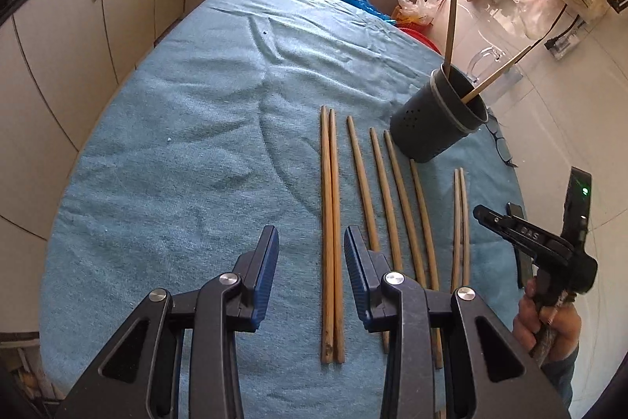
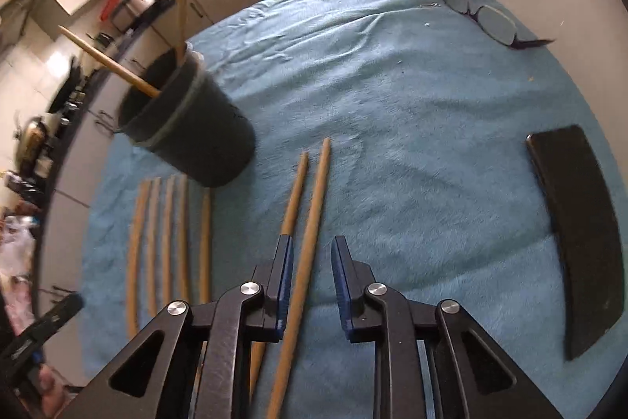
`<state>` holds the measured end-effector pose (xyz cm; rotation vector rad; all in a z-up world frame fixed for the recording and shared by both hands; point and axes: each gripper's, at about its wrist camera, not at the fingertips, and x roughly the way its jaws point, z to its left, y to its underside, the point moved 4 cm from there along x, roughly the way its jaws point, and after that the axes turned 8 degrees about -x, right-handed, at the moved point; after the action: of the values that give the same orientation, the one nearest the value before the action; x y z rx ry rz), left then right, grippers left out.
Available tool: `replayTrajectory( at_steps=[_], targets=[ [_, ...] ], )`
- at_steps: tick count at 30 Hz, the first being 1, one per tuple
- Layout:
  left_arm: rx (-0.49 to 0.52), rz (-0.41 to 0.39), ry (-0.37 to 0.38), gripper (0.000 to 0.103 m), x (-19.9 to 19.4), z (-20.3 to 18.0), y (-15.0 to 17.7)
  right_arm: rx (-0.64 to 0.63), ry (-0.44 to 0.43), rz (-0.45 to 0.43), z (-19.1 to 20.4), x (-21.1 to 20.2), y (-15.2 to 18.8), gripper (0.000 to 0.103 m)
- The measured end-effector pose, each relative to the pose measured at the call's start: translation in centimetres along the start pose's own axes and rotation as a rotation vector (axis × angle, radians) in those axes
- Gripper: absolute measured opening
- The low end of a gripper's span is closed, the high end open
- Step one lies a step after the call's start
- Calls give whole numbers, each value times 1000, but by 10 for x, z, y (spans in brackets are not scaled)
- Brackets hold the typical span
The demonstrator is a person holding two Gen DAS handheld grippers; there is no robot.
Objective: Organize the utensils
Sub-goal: 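Move the right tool back to the chopstick row and grasp a chopstick, then close the left tool on a chopstick while the right tool holds its chopstick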
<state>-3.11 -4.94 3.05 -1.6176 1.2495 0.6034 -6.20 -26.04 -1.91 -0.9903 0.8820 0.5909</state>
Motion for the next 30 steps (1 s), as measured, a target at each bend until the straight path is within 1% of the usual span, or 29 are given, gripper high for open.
replayTrajectory(
  at_steps=[2,5,9,11,13,14,16,18,20,26,30],
  targets=[
    [5,3,-2,33,0,1,-1,-10,36,22,0,8,-3,22],
    [9,2,-12,33,1,2,-3,-14,51,26,1,15,-6,22],
    [2,11,-24,33,9,3,-8,-54,104,23,6,19,-9,21],
    [8,21,-44,33,16,2,-12,-83,141,21,7,20,-9,10],
    [8,31,-62,33,23,0,-17,-85,160,16,2,18,-9,9],
    [16,36,-64,33,28,-4,-21,-74,158,13,-1,16,-8,9],
    [22,42,-88,33,37,-7,-28,-44,130,1,-7,10,-5,8],
    [30,54,-93,33,47,-13,-35,-25,107,-16,-10,4,-1,8],
    [26,64,-125,33,58,-15,-43,-8,61,-37,-12,-4,3,8],
    [43,92,-152,33,82,-25,-55,-23,-8,-68,-4,-21,11,8],
    [55,115,-175,33,97,-27,-59,-40,-21,-82,-1,-26,10,8]
  ],
)
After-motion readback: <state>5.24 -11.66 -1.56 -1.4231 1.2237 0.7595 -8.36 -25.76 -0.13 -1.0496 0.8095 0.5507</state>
